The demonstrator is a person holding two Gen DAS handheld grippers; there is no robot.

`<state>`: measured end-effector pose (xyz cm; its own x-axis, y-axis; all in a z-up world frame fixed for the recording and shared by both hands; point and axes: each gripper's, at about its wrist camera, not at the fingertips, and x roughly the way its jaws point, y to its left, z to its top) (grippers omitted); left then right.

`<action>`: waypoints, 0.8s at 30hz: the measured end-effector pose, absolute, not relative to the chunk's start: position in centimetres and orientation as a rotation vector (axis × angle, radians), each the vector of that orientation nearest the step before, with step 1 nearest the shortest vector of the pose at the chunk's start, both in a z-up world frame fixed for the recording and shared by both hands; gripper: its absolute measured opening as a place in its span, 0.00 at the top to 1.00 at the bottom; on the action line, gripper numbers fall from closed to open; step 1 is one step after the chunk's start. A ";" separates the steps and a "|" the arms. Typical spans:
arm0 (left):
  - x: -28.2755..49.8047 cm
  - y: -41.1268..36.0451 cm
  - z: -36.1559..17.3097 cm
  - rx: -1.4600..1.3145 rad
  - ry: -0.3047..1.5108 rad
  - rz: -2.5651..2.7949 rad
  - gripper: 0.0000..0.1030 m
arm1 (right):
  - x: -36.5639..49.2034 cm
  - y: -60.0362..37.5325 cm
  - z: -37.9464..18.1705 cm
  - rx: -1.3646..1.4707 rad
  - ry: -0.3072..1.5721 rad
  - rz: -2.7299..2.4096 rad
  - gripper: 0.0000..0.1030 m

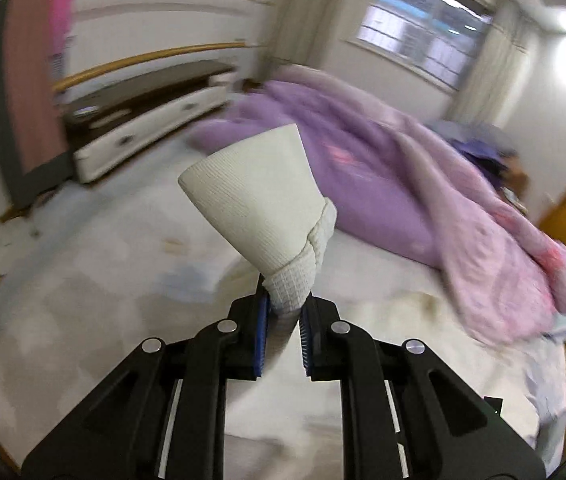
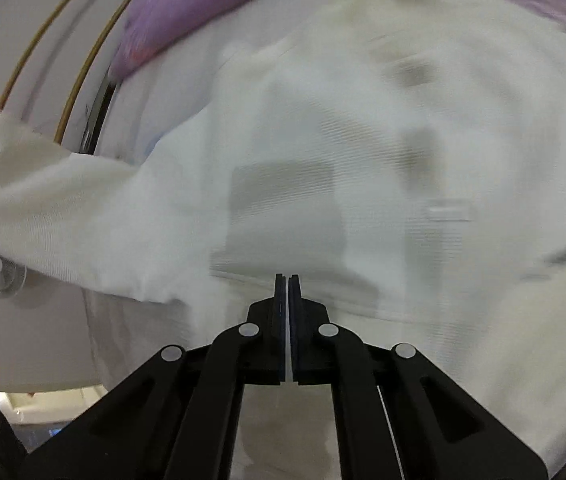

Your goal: Fold large clothes

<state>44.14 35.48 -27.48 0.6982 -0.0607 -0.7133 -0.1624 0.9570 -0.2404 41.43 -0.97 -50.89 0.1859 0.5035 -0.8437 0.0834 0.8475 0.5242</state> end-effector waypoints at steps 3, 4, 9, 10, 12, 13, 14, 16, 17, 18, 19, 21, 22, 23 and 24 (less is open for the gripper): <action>44.9 24.8 -28.8 -0.265 0.853 -0.049 0.87 | 38.9 -8.7 -49.3 0.486 1.336 0.240 0.95; 45.1 21.5 -29.5 -0.255 0.867 -0.076 0.87 | 37.8 -12.1 -48.8 0.477 1.330 0.209 0.95; 46.0 5.7 -36.4 -0.127 0.984 -0.167 0.87 | 33.1 -24.7 -48.1 0.466 1.331 0.073 0.95; 46.1 3.4 -37.6 -0.091 0.997 -0.179 0.87 | 32.3 -27.6 -48.3 0.482 1.332 0.027 0.95; 45.9 -1.5 -40.8 -0.044 1.048 -0.226 0.87 | 30.7 -32.4 -48.5 0.509 1.332 -0.050 0.95; 45.6 -3.8 -42.0 -0.029 1.075 -0.235 0.87 | 30.0 -34.6 -48.9 0.525 1.326 -0.093 0.95; 45.2 -5.3 -43.2 -0.011 1.102 -0.246 0.87 | 29.3 -36.7 -49.4 0.537 1.320 -0.145 0.95; 44.4 -8.1 -45.5 0.036 1.142 -0.256 0.87 | 28.4 -39.8 -50.2 0.592 1.307 -0.217 0.95; 44.4 -8.7 -46.1 0.033 1.154 -0.256 0.87 | 27.7 -41.7 -50.9 0.641 1.291 -0.267 0.95; 44.5 -9.0 -46.8 0.018 1.170 -0.249 0.87 | 26.9 -43.4 -51.6 0.698 1.275 -0.316 0.95; 44.3 -9.9 -47.3 0.013 1.176 -0.241 0.87 | 26.1 -45.1 -52.4 0.770 1.258 -0.357 0.95; 44.3 -10.0 -48.2 0.029 1.201 -0.236 0.87 | 24.6 -48.2 -53.0 0.912 1.221 -0.424 0.92; 44.4 -10.2 -48.8 0.045 1.224 -0.243 0.86 | 24.1 -49.5 -53.9 1.002 1.184 -0.471 0.91; 44.4 -10.7 -49.0 0.053 1.229 -0.248 0.86 | 23.5 -50.4 -54.4 1.064 1.146 -0.503 0.86; 44.4 -10.7 -49.0 0.055 1.230 -0.257 0.78 | 22.7 -51.3 -54.8 1.123 1.104 -0.535 0.77</action>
<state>44.45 -10.67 -48.99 0.3090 -0.1649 -0.9367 0.2246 0.9697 -0.0966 22.75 -51.30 -54.78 0.4052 0.1690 -0.8985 0.8101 0.3892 0.4386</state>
